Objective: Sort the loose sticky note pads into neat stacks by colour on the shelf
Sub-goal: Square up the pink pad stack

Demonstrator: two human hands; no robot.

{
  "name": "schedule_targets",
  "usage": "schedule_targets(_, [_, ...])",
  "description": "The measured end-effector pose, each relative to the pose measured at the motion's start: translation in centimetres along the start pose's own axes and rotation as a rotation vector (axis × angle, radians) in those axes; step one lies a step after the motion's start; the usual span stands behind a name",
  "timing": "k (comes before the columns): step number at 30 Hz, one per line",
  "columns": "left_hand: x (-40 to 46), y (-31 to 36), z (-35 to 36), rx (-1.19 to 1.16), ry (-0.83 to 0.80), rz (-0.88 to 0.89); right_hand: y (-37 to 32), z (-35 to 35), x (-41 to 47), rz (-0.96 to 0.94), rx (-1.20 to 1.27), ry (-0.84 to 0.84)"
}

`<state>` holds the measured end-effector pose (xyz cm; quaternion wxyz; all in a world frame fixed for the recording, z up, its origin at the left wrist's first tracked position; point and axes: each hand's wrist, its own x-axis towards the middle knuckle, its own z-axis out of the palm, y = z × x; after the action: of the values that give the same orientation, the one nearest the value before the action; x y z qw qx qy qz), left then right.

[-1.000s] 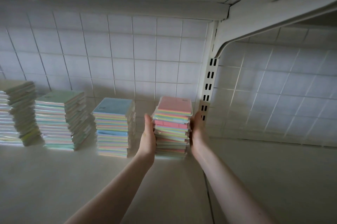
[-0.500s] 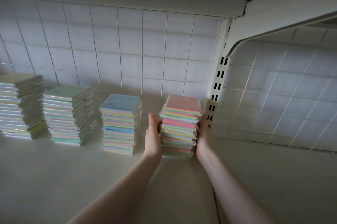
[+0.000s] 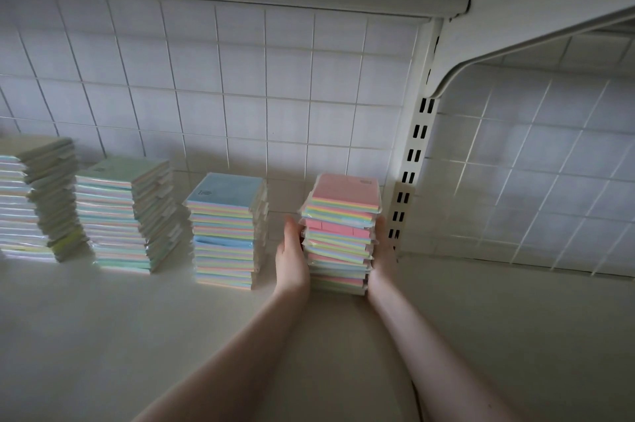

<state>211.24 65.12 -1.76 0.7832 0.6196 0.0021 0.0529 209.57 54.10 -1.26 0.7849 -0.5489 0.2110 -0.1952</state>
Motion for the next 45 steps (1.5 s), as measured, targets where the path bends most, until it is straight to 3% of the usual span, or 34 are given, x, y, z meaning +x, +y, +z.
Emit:
schedule_targets(4, [0.1,-0.2,-0.1,-0.007,-0.019,-0.010,-0.5,0.3,-0.3,0.088,0.070,-0.019])
schedule_targets(16, [-0.3,0.2,-0.3,0.013,-0.042,-0.013,-0.8,0.2,-0.4,0.084,-0.140,-0.005])
schedule_targets(24, [0.6,-0.4,-1.4,-0.160,-0.240,-0.017,-1.9,0.2,-1.9,0.062,0.151,-0.127])
schedule_targets(28, [-0.1,0.2,-0.5,-0.166,-0.179,0.045,-2.5,0.8,-3.2,0.095,0.121,-0.082])
schedule_targets(32, [-1.1,0.5,0.2,-0.115,-0.064,0.132,-2.4,0.9,-3.3,0.014,-0.002,0.010])
schedule_targets(39, [-1.2,0.8,0.6,-0.170,-0.032,0.122,-2.3,1.5,-2.7,-0.018,-0.005,0.109])
schedule_targets(45, [-1.7,1.2,0.7,-0.100,-0.029,0.162,-1.8,1.6,-2.2,-0.048,-0.005,0.098])
